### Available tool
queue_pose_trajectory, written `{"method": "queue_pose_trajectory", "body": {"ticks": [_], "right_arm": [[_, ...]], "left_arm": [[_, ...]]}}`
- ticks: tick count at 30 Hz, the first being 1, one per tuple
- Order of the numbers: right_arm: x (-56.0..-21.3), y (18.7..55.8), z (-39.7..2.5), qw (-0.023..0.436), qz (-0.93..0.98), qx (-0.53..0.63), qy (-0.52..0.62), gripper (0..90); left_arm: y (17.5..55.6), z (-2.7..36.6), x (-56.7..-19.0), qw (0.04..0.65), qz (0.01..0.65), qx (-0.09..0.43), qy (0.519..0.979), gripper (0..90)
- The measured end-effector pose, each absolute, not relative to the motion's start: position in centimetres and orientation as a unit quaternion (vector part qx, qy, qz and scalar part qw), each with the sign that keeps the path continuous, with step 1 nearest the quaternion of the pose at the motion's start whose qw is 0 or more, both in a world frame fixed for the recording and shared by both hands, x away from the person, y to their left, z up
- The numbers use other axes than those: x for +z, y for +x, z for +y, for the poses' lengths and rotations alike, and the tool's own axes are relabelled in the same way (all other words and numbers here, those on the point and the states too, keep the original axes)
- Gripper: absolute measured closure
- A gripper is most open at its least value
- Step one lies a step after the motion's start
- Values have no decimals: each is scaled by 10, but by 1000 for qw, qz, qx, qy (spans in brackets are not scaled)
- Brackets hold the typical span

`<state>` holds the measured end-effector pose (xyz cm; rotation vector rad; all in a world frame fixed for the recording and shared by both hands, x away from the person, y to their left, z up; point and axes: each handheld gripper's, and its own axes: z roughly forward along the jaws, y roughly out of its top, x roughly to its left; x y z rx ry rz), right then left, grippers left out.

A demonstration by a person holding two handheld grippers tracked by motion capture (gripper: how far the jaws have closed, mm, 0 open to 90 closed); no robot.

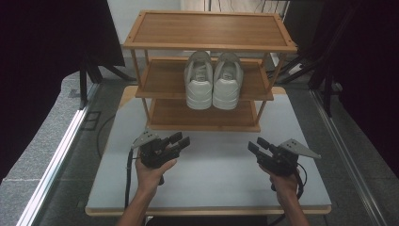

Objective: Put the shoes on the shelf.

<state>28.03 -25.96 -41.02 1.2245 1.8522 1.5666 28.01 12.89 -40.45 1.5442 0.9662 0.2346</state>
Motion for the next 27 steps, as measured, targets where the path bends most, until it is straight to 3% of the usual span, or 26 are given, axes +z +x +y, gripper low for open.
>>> {"method": "queue_pose_trajectory", "body": {"ticks": [12, 21, 27], "right_arm": [[-457, 265, -294, 196, 649, 549, 489, 507], [-458, 268, -289, 191, 650, 554, 483, 481], [-459, 270, -284, 202, 666, 542, 472, 389]], "left_arm": [[271, 153, -440, 562, 442, 104, 691, 509], [266, 162, -447, 557, 457, 98, 686, 493], [266, 171, -442, 568, 470, 96, 668, 465]]}}
